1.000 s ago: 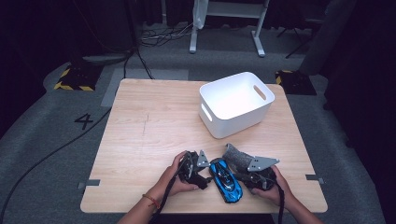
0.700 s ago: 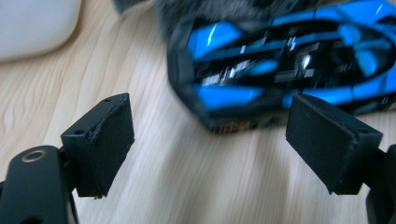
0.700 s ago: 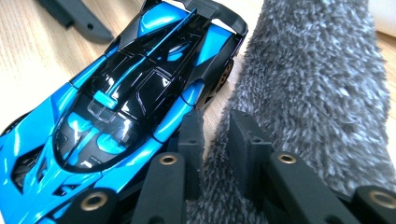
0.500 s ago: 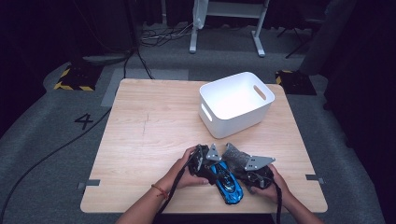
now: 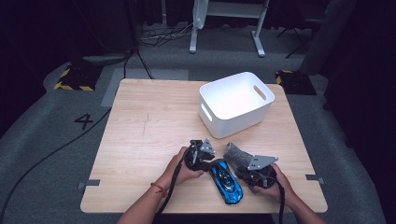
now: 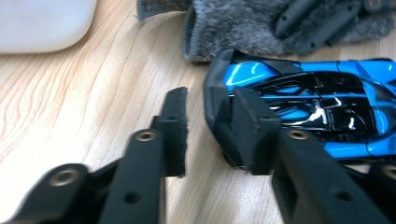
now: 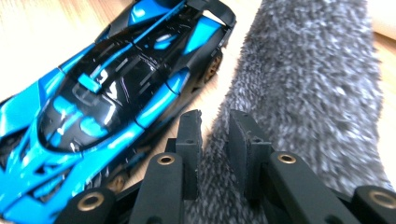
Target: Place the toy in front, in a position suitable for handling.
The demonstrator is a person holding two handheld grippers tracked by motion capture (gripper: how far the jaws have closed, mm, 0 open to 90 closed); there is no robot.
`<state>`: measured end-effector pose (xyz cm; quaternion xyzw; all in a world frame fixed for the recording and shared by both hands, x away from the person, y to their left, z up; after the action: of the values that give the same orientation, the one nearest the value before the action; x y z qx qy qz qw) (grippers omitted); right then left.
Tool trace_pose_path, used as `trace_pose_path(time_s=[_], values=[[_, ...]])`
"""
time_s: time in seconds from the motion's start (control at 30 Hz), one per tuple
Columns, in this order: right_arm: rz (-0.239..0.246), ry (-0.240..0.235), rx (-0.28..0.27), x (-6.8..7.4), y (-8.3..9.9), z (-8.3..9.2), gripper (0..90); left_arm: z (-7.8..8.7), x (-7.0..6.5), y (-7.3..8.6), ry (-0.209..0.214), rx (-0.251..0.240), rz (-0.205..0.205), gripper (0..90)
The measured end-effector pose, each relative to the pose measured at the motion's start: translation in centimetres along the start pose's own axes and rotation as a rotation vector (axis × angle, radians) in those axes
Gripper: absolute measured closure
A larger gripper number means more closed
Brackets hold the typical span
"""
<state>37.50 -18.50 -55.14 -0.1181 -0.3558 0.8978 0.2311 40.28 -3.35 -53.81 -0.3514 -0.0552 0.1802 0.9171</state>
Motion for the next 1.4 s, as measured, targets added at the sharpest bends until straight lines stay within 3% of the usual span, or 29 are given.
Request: trace_pose_path(time_s=[0.07,0.3,0.43,0.63,0.73,0.87,0.93,1.07,1.13,1.27,1.4], values=[[-0.003,0.017,0.002,-0.4,0.2,0.3,74.2,0.0,0.1,0.0,-0.021,0.002,-0.004,76.0],[-0.037,0.060,-0.010,-1.9,0.9,1.6,71.9,0.0,0.2,-0.1,-0.024,0.006,-0.002,76.3],[-0.060,0.087,-0.048,-3.0,0.7,2.8,64.0,0.1,0.5,0.1,-0.026,0.007,0.018,76.4],[-0.065,0.144,-0.039,-4.0,0.9,2.9,46.1,0.6,1.1,0.5,-0.070,0.010,0.048,76.5],[-0.074,0.145,-0.032,-4.2,1.1,2.7,43.7,0.9,1.4,0.8,-0.075,0.013,0.069,76.4],[-0.078,0.161,-0.027,-4.7,1.1,2.7,39.2,1.3,1.7,1.1,-0.100,0.028,0.067,76.3],[-0.084,0.167,-0.026,-4.9,1.2,2.8,38.3,1.7,2.1,1.5,-0.114,0.026,0.090,76.1],[-0.086,0.175,-0.041,-5.3,1.2,3.0,37.0,2.3,2.7,2.1,-0.135,0.022,0.117,76.0],[-0.090,0.152,-0.076,-5.3,0.8,3.5,36.4,3.0,3.1,2.8,-0.148,0.020,0.136,75.9],[-0.096,0.186,-0.078,-6.1,0.6,3.9,33.2,4.0,3.6,3.4,-0.169,0.014,0.144,77.5],[-0.122,0.187,-0.056,-7.2,1.1,3.7,28.6,4.4,3.8,4.0,-0.158,0.001,0.172,76.9]])
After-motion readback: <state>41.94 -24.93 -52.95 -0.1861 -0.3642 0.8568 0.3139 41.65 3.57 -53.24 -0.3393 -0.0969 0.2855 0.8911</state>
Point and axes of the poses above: each handheld gripper's, and its own axes: z roughly backward along the jaws, y roughly out of its underside, x roughly to its left, the point moved 9 cm from there along -z, roughly forward along the jaws, and after that the axes turned 2 degrees about -z, right-handed, at the moved point
